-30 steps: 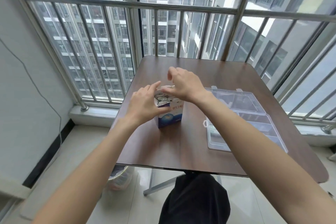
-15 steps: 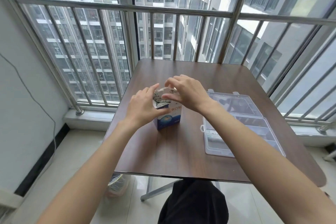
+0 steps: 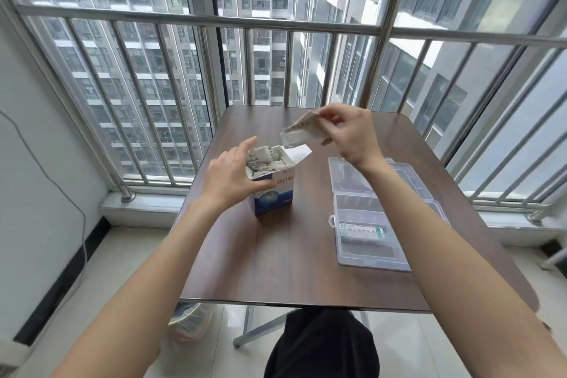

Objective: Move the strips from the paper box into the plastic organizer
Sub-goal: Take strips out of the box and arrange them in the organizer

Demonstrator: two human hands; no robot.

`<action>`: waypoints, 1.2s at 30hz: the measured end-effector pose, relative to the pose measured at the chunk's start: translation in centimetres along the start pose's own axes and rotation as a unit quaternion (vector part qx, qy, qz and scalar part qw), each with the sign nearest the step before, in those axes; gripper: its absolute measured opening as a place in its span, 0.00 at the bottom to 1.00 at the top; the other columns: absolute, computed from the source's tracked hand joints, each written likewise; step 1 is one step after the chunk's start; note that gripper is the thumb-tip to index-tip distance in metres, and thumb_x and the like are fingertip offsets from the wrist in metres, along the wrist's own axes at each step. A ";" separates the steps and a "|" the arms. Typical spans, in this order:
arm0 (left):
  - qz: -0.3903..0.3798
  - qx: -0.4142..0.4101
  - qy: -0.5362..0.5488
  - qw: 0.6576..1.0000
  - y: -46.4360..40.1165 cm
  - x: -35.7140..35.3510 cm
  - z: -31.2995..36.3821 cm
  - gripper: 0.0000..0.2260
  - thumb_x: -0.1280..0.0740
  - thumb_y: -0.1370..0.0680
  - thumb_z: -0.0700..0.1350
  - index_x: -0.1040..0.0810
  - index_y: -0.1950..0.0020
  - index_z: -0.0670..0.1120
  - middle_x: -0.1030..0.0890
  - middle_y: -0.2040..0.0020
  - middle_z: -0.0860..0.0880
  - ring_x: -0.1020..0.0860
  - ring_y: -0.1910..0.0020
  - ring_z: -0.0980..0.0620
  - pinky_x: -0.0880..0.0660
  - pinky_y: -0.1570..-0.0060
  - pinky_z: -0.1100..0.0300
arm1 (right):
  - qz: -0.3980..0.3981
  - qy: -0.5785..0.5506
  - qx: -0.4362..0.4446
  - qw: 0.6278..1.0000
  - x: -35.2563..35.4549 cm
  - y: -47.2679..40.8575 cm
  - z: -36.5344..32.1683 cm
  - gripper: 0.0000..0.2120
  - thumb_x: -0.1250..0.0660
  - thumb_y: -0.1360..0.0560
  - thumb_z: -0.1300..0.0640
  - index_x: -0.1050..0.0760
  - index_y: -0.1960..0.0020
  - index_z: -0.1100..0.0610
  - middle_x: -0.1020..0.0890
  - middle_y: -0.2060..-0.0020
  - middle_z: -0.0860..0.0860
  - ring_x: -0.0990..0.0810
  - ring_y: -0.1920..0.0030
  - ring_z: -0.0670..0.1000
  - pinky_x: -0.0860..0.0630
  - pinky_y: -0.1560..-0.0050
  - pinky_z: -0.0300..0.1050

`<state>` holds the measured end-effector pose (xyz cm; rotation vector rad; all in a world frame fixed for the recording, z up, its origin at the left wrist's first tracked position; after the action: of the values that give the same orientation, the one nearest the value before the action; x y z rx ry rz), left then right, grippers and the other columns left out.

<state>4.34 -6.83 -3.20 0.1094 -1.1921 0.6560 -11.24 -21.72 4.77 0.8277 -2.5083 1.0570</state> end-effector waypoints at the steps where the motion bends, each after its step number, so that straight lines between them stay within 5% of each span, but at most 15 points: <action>1: -0.004 -0.007 -0.006 1.000 0.0 0.3 0.3 0.48 0.31 0.39 0.72 0.42 0.25 0.53 0.29 0.31 0.46 0.32 0.33 0.45 0.36 0.35 0.49 | 0.015 -0.044 -0.030 0.998 1.0 0.6 0.7 0.05 0.30 0.26 0.62 0.19 0.51 0.62 0.19 0.62 0.54 0.19 0.64 0.49 0.21 0.71 0.39; 4: 0.091 -0.080 0.072 0.990 0.9 2.7 3.1 0.43 0.39 0.35 0.73 0.37 0.27 0.51 0.36 0.27 0.46 0.40 0.28 0.47 0.44 0.30 0.53 | 0.025 -0.157 -0.111 0.981 3.5 3.3 2.6 0.05 0.30 0.26 0.61 0.19 0.52 0.61 0.20 0.64 0.56 0.22 0.68 0.46 0.22 0.70 0.37; 6: 0.118 -0.134 0.167 0.970 1.6 3.5 6.4 0.31 0.40 0.28 0.66 0.31 0.30 0.49 0.30 0.31 0.50 0.35 0.32 0.54 0.40 0.34 0.62 | -0.006 -0.180 -0.138 0.974 4.3 5.4 3.5 0.03 0.31 0.25 0.62 0.20 0.52 0.61 0.20 0.64 0.58 0.24 0.68 0.47 0.23 0.70 0.36; 11: -0.177 -0.111 0.284 0.936 1.2 -1.8 13.9 0.18 0.38 0.20 0.51 0.28 0.33 0.44 0.22 0.40 0.50 0.24 0.43 0.55 0.29 0.44 0.68 | -0.054 -0.189 -0.168 0.966 5.9 9.6 4.5 0.03 0.32 0.26 0.66 0.20 0.53 0.62 0.22 0.61 0.62 0.27 0.63 0.56 0.24 0.71 0.36; 14: -0.287 -0.093 0.321 0.898 1.5 -5.1 15.4 0.15 0.39 0.20 0.48 0.24 0.41 0.39 0.18 0.50 0.45 0.19 0.50 0.51 0.24 0.48 0.56 | -0.031 -0.186 -0.189 0.964 7.1 10.8 5.1 0.03 0.31 0.27 0.67 0.21 0.53 0.65 0.20 0.61 0.60 0.22 0.63 0.54 0.22 0.70 0.37; 16: -0.320 -0.070 0.378 0.866 2.1 -6.2 15.9 0.09 0.41 0.19 0.41 0.23 0.47 0.38 0.18 0.56 0.47 0.18 0.58 0.55 0.21 0.56 0.62 | -0.008 -0.192 -0.209 0.959 7.5 11.4 5.6 0.06 0.29 0.29 0.67 0.21 0.53 0.63 0.20 0.62 0.59 0.20 0.65 0.50 0.20 0.68 0.39; 20: -0.296 -0.028 0.443 0.846 2.0 -7.6 16.3 0.06 0.38 0.20 0.38 0.22 0.53 0.42 0.18 0.60 0.47 0.17 0.62 0.56 0.21 0.60 0.65 | -0.018 -0.160 -0.250 0.955 8.5 13.1 7.2 0.16 0.25 0.32 0.64 0.22 0.46 0.59 0.20 0.54 0.61 0.19 0.59 0.52 0.18 0.56 0.43; 26: -0.253 0.043 0.473 0.843 2.1 -9.1 14.8 0.05 0.36 0.21 0.40 0.21 0.48 0.43 0.18 0.57 0.47 0.18 0.60 0.54 0.21 0.57 0.61 | -0.040 -0.147 -0.293 0.944 8.4 14.0 8.3 0.18 0.27 0.30 0.66 0.26 0.42 0.62 0.21 0.66 0.56 0.22 0.71 0.49 0.23 0.69 0.39; 31: -0.183 0.097 0.508 0.836 1.8 -9.0 12.2 0.06 0.38 0.21 0.38 0.24 0.46 0.43 0.18 0.55 0.49 0.17 0.63 0.57 0.21 0.59 0.65 | -0.014 -0.160 -0.285 0.945 9.1 14.2 9.7 0.06 0.30 0.28 0.67 0.22 0.51 0.61 0.21 0.67 0.52 0.22 0.73 0.46 0.23 0.69 0.38; 36: -0.189 0.075 0.475 0.856 1.7 -9.1 11.6 0.05 0.32 0.24 0.38 0.20 0.50 0.46 0.17 0.60 0.52 0.19 0.64 0.58 0.22 0.63 0.65 | -0.102 -0.170 -0.287 0.937 7.3 13.6 9.4 0.14 0.29 0.27 0.64 0.24 0.42 0.60 0.22 0.67 0.51 0.21 0.69 0.48 0.23 0.67 0.39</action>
<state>-8.00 -13.96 -7.22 0.1253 -0.1428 0.3586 -25.79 -23.76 -5.86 1.1124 -2.6976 0.0881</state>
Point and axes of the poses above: each hand's wrist, its own y-axis away from the middle knuckle, its own x-axis out of the back of the hand, z = x × y, the point moved 5 cm from there along -y, towards the middle knuckle
